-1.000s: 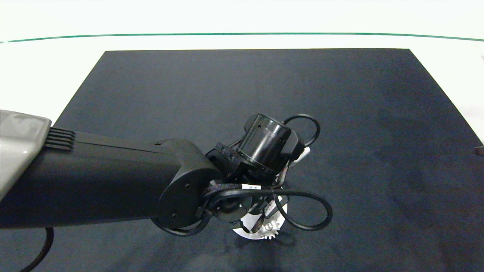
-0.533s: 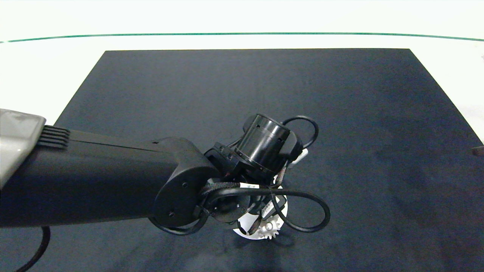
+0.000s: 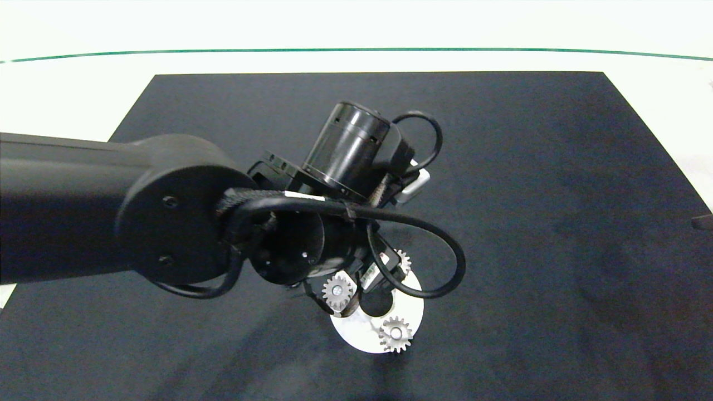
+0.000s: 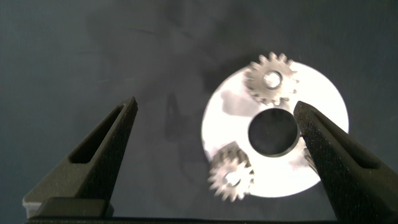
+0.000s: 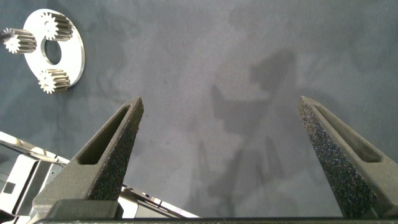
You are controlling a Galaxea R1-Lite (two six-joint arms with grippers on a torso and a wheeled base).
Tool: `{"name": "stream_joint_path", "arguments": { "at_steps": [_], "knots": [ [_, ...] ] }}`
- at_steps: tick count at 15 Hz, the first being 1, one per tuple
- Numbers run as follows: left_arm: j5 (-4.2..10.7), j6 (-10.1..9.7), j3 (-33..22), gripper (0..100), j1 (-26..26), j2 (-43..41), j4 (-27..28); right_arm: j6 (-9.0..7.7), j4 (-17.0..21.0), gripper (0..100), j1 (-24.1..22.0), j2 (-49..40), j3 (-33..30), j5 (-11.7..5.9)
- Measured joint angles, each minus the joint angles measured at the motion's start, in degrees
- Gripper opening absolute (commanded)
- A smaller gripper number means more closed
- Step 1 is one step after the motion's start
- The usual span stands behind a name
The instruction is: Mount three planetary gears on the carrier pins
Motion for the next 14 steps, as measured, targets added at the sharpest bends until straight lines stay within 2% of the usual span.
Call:
{"name": "stream_joint_path", "arguments": {
  "at_steps": [2, 3, 5, 6, 10, 12, 14],
  "knots": [
    [0.02, -3.23, 0.6, 100, 0.9, -3.3, 2.0, 0.02, 0.0, 100, 0.0, 0.1, 0.1, 0.10],
    [0.00, -5.62, 0.9, 100, 1.7, -5.0, 4.7, 0.06, 0.0, 100, 0.0, 0.1, 0.2, 0.18],
    [0.00, -12.68, 1.3, 100, 3.3, -8.6, 9.1, 0.00, 0.1, 100, 0.0, 0.1, 0.8, 0.22],
    [-0.02, -15.04, 2.1, 100, 4.4, -10.8, 10.5, -0.09, 0.1, 100, 0.0, 0.1, 1.3, 0.16],
    [-0.04, -18.38, 9.4, 100, 10.7, -19.4, 12.6, -0.16, 0.4, 100, -0.5, 0.0, 3.1, 0.11],
    [-0.06, -20.47, 12.1, 100, 13.3, -24.1, 15.8, -0.13, 1.2, 100, -0.7, -0.4, 3.6, 0.13],
    [-0.09, -22.32, 13.4, 100, 14.6, -29.5, 21.2, -0.11, 4.1, 100, -1.0, -2.2, 4.1, 0.13]
  ]
}}
